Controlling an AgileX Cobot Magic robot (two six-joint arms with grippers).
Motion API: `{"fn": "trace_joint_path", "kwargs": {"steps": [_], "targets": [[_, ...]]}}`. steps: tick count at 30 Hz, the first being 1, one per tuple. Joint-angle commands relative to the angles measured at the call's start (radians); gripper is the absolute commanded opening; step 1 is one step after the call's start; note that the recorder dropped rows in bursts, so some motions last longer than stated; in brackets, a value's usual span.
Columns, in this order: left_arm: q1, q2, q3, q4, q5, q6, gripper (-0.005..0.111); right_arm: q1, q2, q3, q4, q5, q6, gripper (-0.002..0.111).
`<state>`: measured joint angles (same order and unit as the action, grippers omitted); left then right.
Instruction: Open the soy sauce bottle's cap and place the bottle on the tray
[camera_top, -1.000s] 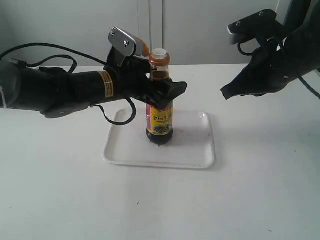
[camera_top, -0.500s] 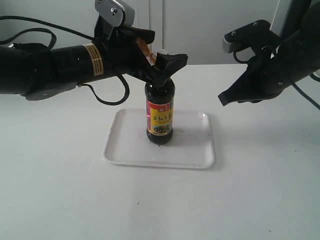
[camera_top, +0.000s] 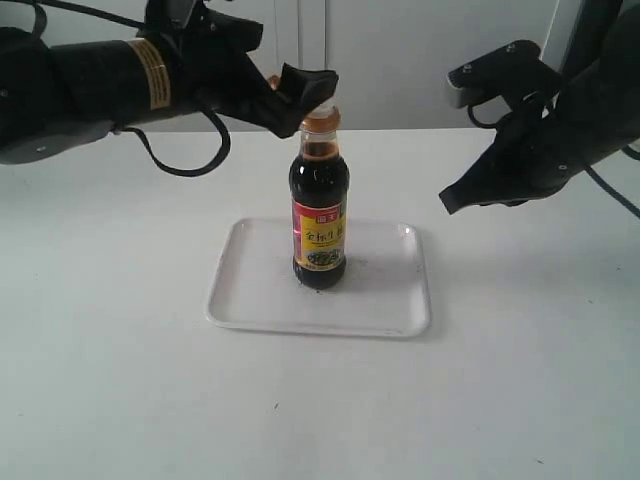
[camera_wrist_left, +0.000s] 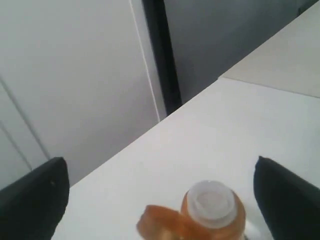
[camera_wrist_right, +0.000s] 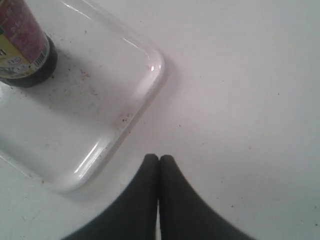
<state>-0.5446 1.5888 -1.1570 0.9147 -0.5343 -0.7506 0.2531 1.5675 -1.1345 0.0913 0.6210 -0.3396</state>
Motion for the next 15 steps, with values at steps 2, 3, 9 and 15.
{"fn": "trace_joint_path", "kwargs": {"steps": [2,3,9,15], "targets": [[-0.002,-0.071,-0.006,0.036,0.183,-0.057,0.103,-0.005,-0.001,-0.005,-0.046,0.038,0.0,0.0],[-0.002,-0.082,-0.006,0.036,0.214,-0.061,0.101,-0.005,-0.001,-0.005,-0.05,0.046,0.0,0.0],[-0.002,-0.161,-0.006,0.036,0.427,-0.061,0.059,-0.005,-0.04,-0.005,-0.103,0.069,0.004,0.0],[-0.002,-0.198,-0.008,0.039,0.75,-0.023,0.001,-0.005,-0.095,-0.009,-0.116,0.115,0.01,0.0]]}}
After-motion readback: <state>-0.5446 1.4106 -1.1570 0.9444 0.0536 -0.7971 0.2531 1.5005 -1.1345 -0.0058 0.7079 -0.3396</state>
